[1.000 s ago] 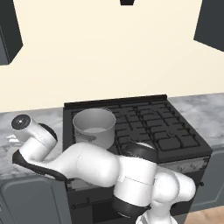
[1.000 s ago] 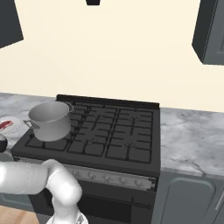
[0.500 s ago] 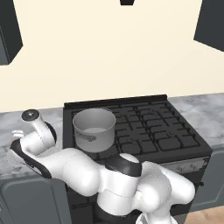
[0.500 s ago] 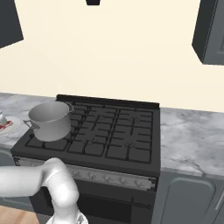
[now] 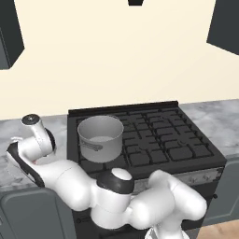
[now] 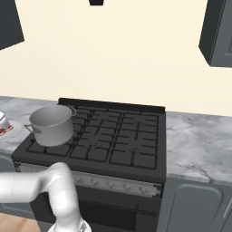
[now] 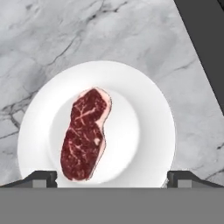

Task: Retrieve the frozen meat and place it in the pot on a burner. Then turn the burner on.

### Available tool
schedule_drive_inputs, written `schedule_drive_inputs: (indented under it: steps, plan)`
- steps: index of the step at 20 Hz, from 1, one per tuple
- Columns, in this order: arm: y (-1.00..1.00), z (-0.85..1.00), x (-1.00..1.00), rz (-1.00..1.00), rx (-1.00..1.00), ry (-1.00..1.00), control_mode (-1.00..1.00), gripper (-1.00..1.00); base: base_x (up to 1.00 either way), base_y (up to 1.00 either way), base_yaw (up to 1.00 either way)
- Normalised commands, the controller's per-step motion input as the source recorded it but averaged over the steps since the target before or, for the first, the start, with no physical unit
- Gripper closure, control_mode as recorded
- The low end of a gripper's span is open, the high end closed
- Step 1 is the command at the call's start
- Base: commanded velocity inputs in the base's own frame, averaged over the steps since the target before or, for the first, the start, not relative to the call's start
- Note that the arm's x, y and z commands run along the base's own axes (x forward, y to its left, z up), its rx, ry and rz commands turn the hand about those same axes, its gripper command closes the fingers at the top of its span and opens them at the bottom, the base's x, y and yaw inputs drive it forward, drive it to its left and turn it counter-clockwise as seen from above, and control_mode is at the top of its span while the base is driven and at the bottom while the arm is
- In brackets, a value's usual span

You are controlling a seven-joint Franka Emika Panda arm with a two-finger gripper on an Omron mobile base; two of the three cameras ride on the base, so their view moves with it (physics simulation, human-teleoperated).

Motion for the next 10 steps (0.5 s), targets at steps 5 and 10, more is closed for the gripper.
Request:
schedule_drive_inputs:
  steps: [5, 10]
  plan:
    - [0.41, -0.1, 0.29, 0.0, -0.01, 0.06, -1.0, -1.0, 0.0, 0.0, 0.0]
    - [0.31, -0.16, 0.16, 0.0, -0.02, 0.0, -1.0, -1.0, 0.0, 0.0, 0.0]
